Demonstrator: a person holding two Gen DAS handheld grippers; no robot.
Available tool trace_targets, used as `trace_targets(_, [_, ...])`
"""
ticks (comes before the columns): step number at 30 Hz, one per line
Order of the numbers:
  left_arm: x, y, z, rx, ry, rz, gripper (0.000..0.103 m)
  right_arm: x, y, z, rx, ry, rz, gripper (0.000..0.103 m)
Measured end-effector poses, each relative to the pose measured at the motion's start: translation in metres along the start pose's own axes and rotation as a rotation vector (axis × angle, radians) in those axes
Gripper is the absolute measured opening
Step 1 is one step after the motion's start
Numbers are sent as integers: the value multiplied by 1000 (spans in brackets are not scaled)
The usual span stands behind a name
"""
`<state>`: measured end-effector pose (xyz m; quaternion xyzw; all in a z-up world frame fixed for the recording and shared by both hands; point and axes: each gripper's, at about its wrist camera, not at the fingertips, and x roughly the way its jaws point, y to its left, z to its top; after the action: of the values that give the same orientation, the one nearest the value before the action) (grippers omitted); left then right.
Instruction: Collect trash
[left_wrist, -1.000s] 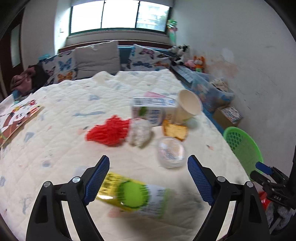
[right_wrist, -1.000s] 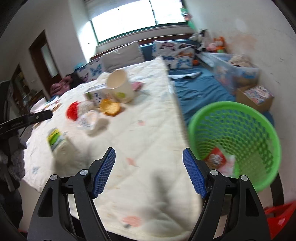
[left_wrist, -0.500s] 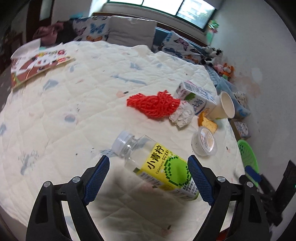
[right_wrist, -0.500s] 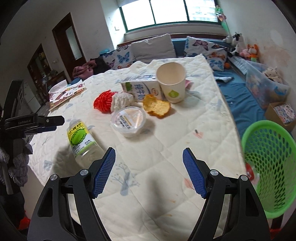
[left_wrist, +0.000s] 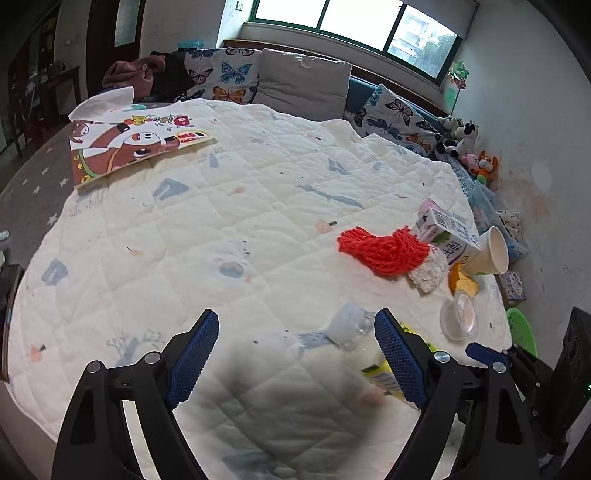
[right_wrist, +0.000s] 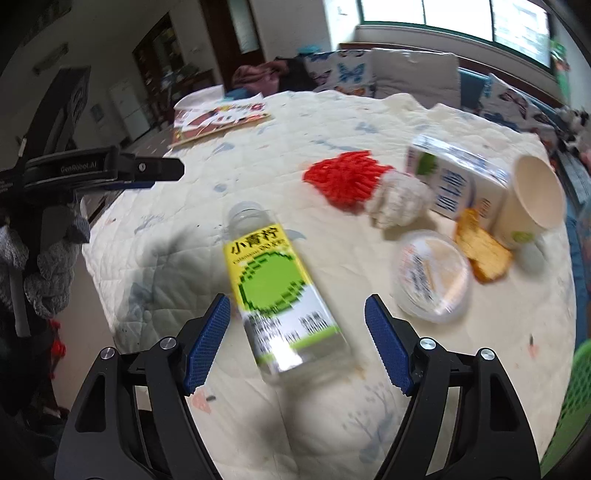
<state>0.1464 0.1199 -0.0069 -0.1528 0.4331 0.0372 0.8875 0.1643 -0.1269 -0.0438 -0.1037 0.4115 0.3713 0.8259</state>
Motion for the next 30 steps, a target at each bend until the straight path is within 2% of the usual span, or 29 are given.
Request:
trace_targets(10, [11,25,16,95,-1,13,83,53,22,28,-163,119,35,72])
trace_targets(13, [18,25,19,134,1,20,83,66,25,32,-198,148,30,67])
trace_targets(16, [24,26,22,169,1,19,83,76,24,33,-213,179,38,66])
trace_targets(18, [29,24,24,191,5,20,83,81,24,33,-214,190,54,60])
trace_targets(22, [39,16,27,253,13,-5,83,82,24,33,-208,184,62,59])
trace_targets(27, [47,-4,35,344,-2,-52,83,71,16,27,-142,158,73,58])
trace_targets(30, [56,-25,40,432,-12,-90,83,56,11,20,-97,140,73,58])
